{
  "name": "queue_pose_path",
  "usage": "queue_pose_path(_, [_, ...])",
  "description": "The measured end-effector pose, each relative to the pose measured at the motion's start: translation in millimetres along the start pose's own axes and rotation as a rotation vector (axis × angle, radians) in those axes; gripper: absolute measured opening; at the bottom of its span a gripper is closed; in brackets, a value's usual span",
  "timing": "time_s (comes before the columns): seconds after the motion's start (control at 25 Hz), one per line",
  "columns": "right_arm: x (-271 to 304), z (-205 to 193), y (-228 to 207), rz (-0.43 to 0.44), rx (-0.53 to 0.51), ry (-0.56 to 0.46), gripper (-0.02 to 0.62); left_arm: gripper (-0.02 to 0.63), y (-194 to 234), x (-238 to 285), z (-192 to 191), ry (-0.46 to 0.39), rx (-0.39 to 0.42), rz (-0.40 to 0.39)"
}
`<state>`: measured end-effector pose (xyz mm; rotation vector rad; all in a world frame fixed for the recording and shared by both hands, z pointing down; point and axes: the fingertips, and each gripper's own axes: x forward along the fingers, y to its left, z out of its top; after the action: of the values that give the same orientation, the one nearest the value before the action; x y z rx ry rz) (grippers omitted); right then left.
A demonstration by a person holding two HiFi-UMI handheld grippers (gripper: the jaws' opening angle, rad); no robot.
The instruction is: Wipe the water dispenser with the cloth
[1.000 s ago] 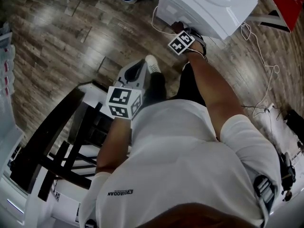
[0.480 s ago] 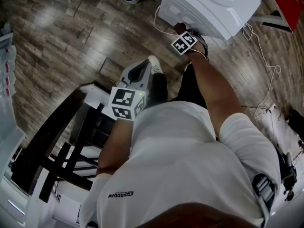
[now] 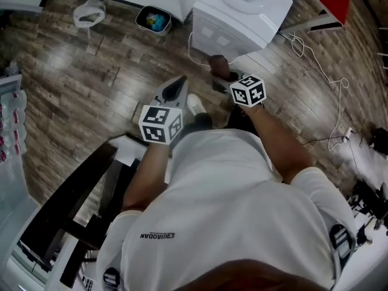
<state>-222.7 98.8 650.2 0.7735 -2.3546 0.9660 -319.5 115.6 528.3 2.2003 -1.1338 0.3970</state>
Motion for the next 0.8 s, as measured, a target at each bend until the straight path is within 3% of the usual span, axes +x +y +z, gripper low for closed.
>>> queue_pose_path(0.2, [-105.6,97.1,55.7,0.14,0.17,-0.459,0.074,0.0,-13.0,-8.0,24.4,-0.027,0.065,-0.023])
queue_pose_path(0.36, [-185.7,122.3,65.5,0.238,0.257,-0.661,0.075,0.002,-41.5,-17.2,46.1,-0.097,0.085,-0.029])
queue_pose_path(0.52, [-244.7,105.8,73.8,0.192,0.185,-0.697,0.075,0.0,-95.7,-21.2,50.4,-0.132,0.137,-0.067])
queue_pose_path(0.8, [-292.3,41.1,85.7,0.026,0.044,-0.55,0.074,0.0,-170.1,-26.1,32.9,-0.144,0.182,-0.081])
